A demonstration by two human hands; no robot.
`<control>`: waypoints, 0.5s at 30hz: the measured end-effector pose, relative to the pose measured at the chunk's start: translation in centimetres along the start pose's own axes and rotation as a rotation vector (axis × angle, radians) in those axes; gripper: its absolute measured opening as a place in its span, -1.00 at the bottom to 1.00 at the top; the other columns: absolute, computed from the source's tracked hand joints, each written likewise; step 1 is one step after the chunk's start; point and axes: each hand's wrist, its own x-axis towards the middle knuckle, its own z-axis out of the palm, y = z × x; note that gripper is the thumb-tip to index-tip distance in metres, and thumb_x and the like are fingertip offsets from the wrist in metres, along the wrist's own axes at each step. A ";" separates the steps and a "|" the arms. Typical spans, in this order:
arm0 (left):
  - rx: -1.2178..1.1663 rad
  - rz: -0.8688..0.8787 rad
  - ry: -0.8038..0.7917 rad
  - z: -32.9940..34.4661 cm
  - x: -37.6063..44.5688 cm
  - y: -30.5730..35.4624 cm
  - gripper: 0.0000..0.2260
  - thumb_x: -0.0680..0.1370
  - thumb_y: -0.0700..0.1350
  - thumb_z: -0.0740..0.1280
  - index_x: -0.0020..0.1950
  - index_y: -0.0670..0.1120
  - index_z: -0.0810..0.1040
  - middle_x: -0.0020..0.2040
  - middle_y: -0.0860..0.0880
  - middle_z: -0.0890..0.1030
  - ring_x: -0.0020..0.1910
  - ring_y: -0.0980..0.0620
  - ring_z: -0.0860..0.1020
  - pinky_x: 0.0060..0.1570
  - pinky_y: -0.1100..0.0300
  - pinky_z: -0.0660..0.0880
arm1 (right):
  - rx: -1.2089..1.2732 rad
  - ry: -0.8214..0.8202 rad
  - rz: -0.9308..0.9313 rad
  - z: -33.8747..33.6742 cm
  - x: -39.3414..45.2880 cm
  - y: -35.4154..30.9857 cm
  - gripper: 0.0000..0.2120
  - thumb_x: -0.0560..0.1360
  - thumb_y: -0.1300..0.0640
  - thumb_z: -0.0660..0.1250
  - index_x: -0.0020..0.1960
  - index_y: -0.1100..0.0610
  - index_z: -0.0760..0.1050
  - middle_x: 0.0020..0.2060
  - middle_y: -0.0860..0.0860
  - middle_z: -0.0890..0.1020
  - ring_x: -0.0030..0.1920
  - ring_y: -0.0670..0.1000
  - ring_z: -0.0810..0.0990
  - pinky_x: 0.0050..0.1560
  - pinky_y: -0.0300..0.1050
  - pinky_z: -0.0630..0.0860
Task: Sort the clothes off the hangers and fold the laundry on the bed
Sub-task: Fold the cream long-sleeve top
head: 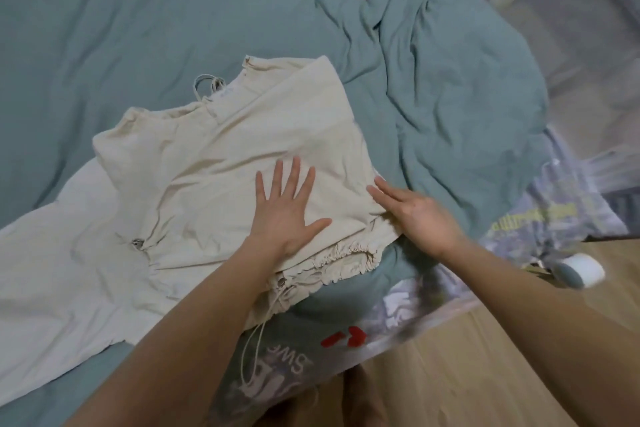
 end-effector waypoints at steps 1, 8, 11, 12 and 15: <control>0.026 -0.031 -0.070 0.5 -0.1 -0.4 -0.21 0.50 0.44 -0.09 0.54 0.07 -0.36 0.52 -0.02 -0.42 0.49 -0.15 -0.41 0.42 -0.26 -0.34 | -0.053 -0.067 0.023 0.0 -0.2 0.2 -0.37 0.56 0.34 0.10 0.55 -0.01 0.05 0.55 -0.03 0.04 0.43 0.05 0.34 0.29 -0.14 0.33; 0.036 -0.076 -0.159 0.5 -0.8 -2.1 -0.21 0.51 0.43 -0.10 0.54 0.04 -0.34 0.53 -0.03 -0.39 0.51 -0.16 -0.35 0.41 -0.30 -0.33 | -0.049 -0.048 0.020 0.9 -0.5 1.5 -0.44 0.54 0.15 -0.04 0.53 0.20 0.12 0.52 0.16 0.15 0.51 0.13 0.17 0.46 -0.18 -0.13; -0.011 -0.012 0.018 -0.3 -0.4 -1.6 -0.23 0.52 0.42 -0.14 0.56 0.02 -0.31 0.55 -0.05 -0.35 0.52 -0.12 -0.35 0.43 -0.26 -0.31 | -0.066 0.068 -0.118 0.2 0.2 0.4 -0.44 0.57 0.03 -0.07 0.53 0.20 0.15 0.52 0.12 0.17 0.52 0.08 0.12 0.50 -0.05 -0.03; -0.012 0.013 0.047 -0.2 -0.5 -1.4 -0.23 0.52 0.42 -0.15 0.56 0.02 -0.32 0.54 -0.05 -0.38 0.51 -0.11 -0.38 0.44 -0.25 -0.31 | -0.076 0.046 -0.155 0.3 0.4 -0.2 -0.44 0.61 -0.06 -0.11 0.56 0.14 0.07 0.54 0.06 0.07 0.55 0.03 0.02 0.52 -0.06 -0.07; 0.026 0.006 0.004 1.2 -1.2 -1.5 -0.22 0.49 0.45 -0.21 0.54 0.03 -0.37 0.51 -0.05 -0.44 0.49 -0.10 -0.43 0.44 -0.24 -0.32 | -0.115 -0.170 -0.082 1.9 0.4 0.5 -0.36 0.57 -0.25 -0.31 0.57 0.02 -0.20 0.53 -0.06 -0.18 0.55 -0.06 -0.19 0.51 -0.14 -0.25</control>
